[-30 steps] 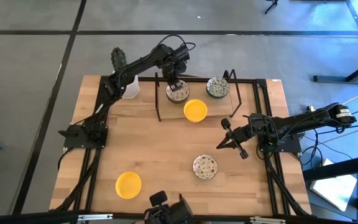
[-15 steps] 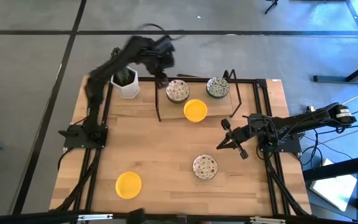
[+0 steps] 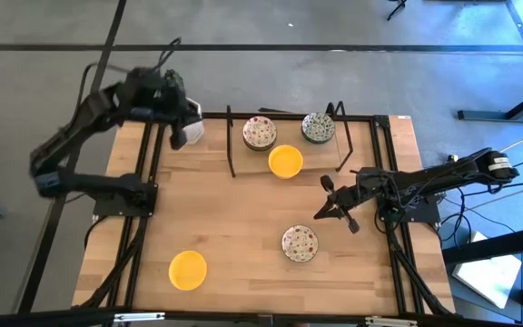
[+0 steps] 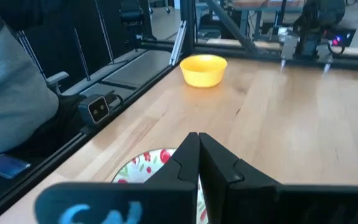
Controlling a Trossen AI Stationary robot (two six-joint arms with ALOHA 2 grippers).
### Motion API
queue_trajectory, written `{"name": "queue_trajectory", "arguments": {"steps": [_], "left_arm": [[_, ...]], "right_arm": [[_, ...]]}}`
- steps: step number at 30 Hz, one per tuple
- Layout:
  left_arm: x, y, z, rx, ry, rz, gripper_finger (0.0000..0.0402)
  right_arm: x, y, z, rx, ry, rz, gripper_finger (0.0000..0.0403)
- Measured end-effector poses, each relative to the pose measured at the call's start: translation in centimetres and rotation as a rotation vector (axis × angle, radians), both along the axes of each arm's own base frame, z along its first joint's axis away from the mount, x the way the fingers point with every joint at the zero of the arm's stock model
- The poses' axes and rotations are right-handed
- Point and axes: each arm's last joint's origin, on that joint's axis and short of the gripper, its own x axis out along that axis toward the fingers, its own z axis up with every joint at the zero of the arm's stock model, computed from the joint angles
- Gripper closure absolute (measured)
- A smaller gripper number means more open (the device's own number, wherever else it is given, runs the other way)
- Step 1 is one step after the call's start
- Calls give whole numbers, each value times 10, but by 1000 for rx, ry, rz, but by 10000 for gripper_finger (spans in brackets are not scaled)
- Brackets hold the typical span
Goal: Pick & Place Mini bowls
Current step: Stack the yellow bowl on top of the yellow bowl on the shelf
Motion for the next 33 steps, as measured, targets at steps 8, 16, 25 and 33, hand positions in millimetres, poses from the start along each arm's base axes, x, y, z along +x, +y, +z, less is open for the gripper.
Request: {"name": "queue_trajectory", "arguments": {"steps": [8,16,25,33], "left_arm": [[-34,-23,-85,-158,-289,-79,398],[-40,-34,-170,-149,-510,-120,400],[-50,-44,-196,-198,-607,-117,400],[-55,-57,-204,-188,-628,-203,400]], "right_arm": [[7,0,-2,-9,-31,1,395],[12,1,-4,-13,-43,2,395],[12,1,-5,0,-25,1,395],[11,1,-7,10,0,0,395]]}}
